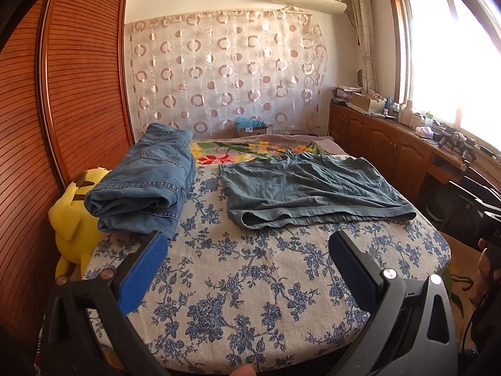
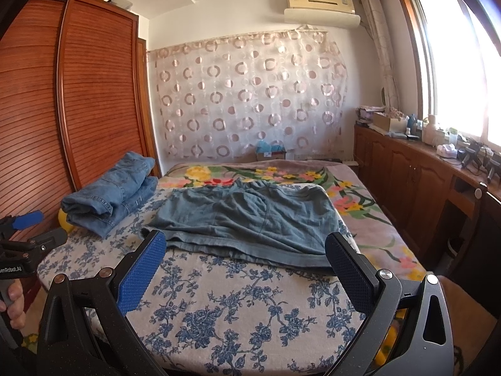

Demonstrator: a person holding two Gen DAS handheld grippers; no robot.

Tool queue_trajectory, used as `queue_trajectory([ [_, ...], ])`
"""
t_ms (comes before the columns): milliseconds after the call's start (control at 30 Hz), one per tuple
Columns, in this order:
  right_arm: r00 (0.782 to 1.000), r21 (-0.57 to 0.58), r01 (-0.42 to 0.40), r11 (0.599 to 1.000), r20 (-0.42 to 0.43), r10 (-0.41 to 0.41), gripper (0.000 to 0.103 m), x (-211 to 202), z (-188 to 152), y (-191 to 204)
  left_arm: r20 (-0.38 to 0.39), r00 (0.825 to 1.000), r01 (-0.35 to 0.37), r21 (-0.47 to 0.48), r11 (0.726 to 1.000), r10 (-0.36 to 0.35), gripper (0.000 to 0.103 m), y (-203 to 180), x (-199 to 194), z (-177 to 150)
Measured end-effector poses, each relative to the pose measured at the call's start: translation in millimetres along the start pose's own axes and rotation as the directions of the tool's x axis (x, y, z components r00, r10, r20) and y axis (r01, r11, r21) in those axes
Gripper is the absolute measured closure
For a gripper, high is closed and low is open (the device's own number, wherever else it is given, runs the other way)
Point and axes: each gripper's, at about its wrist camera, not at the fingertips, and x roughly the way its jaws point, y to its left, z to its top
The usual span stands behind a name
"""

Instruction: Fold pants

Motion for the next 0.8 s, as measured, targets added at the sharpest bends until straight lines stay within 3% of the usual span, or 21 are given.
queue_trajectory([
  [300, 0.998, -0.018, 0.044, 0.999, -0.053, -0.045, 0.000, 27, -14, -30, -0.040, 0.999, 0.015, 0.041, 0.999, -0.013, 0.000, 7, 46, -1],
  [800, 0.984, -0.042, 0.063, 0.997, -0.163, -0.069, 0.012, 65, -32, -70, -0.130, 0.990, 0.065, 0.082, 0.994, -0.054, 0.000, 15, 114, 2],
])
